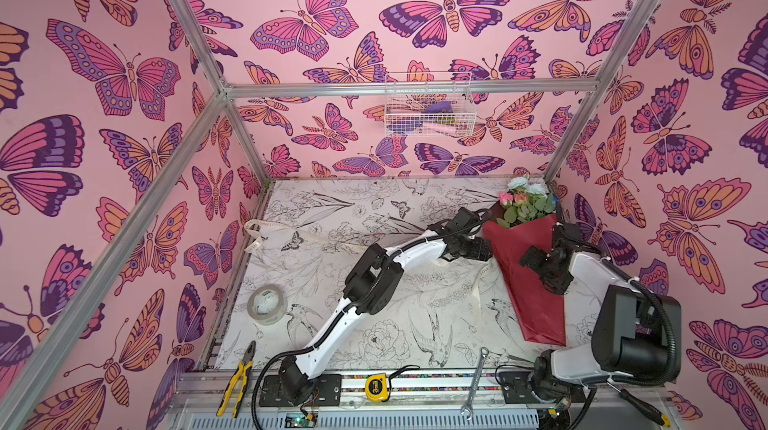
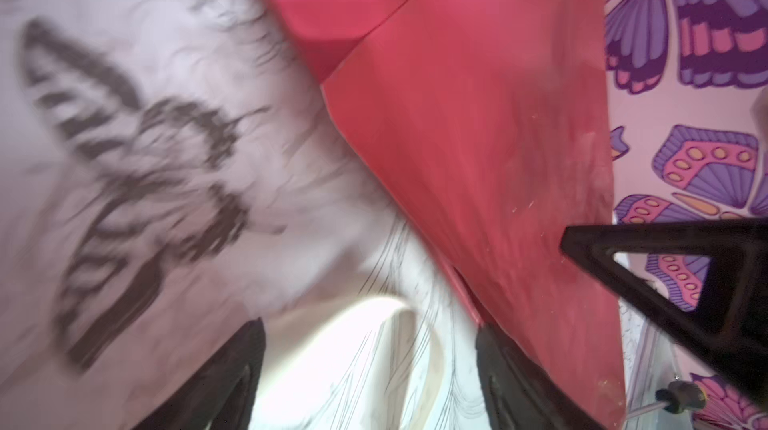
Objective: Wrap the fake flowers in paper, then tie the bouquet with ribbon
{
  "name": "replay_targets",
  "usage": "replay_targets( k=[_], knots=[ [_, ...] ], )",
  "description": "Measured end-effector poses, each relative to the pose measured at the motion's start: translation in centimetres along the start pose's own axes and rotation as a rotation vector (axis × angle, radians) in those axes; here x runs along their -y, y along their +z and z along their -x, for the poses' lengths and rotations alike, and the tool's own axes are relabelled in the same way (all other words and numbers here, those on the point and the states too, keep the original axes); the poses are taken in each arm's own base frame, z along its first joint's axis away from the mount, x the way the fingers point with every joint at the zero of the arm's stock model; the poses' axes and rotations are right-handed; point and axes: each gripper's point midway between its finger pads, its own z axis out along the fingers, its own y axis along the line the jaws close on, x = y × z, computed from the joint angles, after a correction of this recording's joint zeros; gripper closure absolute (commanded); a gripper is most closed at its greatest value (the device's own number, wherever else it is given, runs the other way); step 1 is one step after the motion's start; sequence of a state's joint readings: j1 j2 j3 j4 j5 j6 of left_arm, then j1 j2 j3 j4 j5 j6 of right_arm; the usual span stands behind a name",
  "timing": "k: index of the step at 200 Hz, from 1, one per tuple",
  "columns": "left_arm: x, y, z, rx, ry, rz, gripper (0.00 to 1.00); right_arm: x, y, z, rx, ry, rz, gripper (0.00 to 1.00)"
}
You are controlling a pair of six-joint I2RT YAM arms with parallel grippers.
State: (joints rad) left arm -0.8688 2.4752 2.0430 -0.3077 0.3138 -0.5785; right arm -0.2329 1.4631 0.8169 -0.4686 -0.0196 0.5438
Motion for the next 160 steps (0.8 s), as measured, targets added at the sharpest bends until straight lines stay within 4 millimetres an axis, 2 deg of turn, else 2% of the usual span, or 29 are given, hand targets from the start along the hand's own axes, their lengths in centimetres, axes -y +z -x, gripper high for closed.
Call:
replay_targets(
  k=[21,37,70,96,115,137,160],
  knots=[
    [-0.1,-1.8,0.3,0.039,-0.024,0.013,0.22,-0.1,0.1,0.1,0.005,0.001,-0.001,0.01],
    [0.6,-2.7,1.5,0.08,-0.028,-0.01,0.19,-0.2,0.3,0.0,0.004,-0.002,-0.003,0.01],
    [2.4,-3.2,3.2,0.113,-0.029,-0.081,0.16,-0.2,0.4,0.0,0.005,-0.003,-0.006,0.01],
    [3.6,-2.6,4.1,0.115,-0.027,-0.136,0.17,-0.3,0.5,-0.2,0.004,-0.006,-0.008,0.01],
    [3.8,-1.4,4.2,0.107,-0.027,-0.159,0.18,-0.4,0.5,-0.4,0.003,-0.011,-0.008,0.01],
    [3.1,0.4,3.7,0.083,-0.033,-0.161,0.19,-0.5,0.5,-0.4,0.002,-0.014,-0.006,0.01],
    [1.5,2.3,2.1,0.036,-0.053,-0.141,0.23,-0.5,0.5,-0.5,0.001,-0.014,-0.007,0.01]
  ],
)
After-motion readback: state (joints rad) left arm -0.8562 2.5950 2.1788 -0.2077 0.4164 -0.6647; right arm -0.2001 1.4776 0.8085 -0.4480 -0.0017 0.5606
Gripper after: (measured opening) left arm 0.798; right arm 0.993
